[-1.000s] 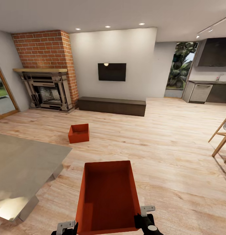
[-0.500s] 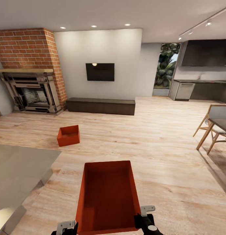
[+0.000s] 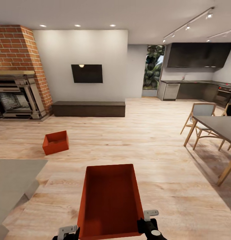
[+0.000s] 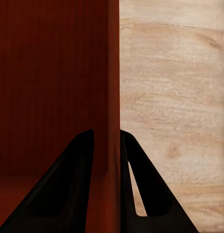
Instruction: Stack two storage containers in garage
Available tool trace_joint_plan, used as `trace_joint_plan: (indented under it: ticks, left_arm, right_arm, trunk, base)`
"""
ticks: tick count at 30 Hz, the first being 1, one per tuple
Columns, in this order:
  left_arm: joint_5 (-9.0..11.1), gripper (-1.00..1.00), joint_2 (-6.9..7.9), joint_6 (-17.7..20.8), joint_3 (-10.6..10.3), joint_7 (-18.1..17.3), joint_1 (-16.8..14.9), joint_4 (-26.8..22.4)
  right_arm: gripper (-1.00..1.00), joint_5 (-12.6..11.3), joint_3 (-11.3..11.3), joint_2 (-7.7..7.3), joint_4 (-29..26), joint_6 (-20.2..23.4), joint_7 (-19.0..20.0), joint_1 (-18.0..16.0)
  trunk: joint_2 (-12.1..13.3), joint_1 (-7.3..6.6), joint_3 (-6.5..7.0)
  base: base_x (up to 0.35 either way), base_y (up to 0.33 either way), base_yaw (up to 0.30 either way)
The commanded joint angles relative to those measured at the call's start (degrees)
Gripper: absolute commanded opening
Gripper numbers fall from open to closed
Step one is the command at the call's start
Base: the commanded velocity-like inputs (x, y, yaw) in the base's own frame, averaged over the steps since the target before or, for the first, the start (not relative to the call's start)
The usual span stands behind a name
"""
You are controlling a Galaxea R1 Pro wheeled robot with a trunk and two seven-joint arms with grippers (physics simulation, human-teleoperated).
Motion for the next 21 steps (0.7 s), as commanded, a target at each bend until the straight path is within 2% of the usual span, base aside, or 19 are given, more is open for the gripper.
trace_joint_plan:
  ticks: [1, 21]
  left_arm:
    - [0.0, -1.00, 0.50, 0.0, 1.0, 0.1, 0.0, 0.0]
    - [0.0, -1.00, 0.50, 0.0, 1.0, 0.1, 0.0, 0.1]
  right_arm:
    - [-1.00, 0.5, -3.1, -0.04, -0.1, -0.2, -1.5, -0.1]
    - [-1.00, 0.4, -3.1, -0.04, -0.1, -0.2, -1.5, -0.1]
  trunk:
    - [0.0, 0.00, -0.06]
    - [0.0, 0.00, -0.06]
  base:
    - [0.000, 0.000, -0.268]
    - [0.000, 0.000, -0.268]
